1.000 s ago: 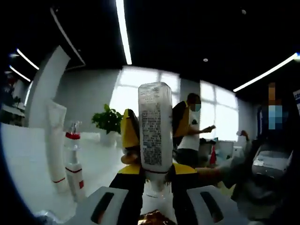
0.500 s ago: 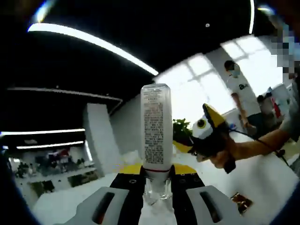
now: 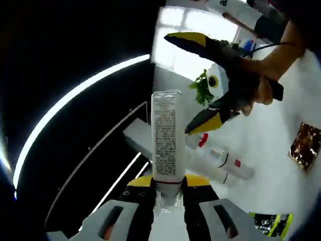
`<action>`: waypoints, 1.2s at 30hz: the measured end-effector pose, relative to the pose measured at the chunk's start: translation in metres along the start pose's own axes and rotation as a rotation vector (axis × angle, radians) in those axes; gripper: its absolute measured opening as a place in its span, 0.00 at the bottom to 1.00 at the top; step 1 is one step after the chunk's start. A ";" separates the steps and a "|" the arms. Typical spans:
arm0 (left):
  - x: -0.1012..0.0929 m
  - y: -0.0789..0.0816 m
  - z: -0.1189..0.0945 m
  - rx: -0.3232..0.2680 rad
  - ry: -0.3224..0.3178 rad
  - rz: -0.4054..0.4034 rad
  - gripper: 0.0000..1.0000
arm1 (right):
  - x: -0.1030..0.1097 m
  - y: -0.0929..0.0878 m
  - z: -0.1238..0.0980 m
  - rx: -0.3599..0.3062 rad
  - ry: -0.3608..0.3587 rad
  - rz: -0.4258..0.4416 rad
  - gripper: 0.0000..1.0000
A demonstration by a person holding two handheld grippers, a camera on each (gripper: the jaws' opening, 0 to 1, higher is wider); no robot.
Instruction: Arrange the skincare products in the storage area until every visible bottle or jar stands upright without overlapping.
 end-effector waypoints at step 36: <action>-0.017 0.038 -0.021 -0.314 0.212 0.714 0.23 | -0.031 -0.027 -0.012 0.322 -0.171 0.227 0.22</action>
Point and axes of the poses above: the point that each gripper's makers call its tool centre point, and the gripper's own axes: z roughly forward along the fingers, x roughly to its left, y roughly out of its top, the point moved 7 cm from there along -z, roughly backward along the fingers, and after that the axes turned 11 degrees about y, right-handed, at the moved point
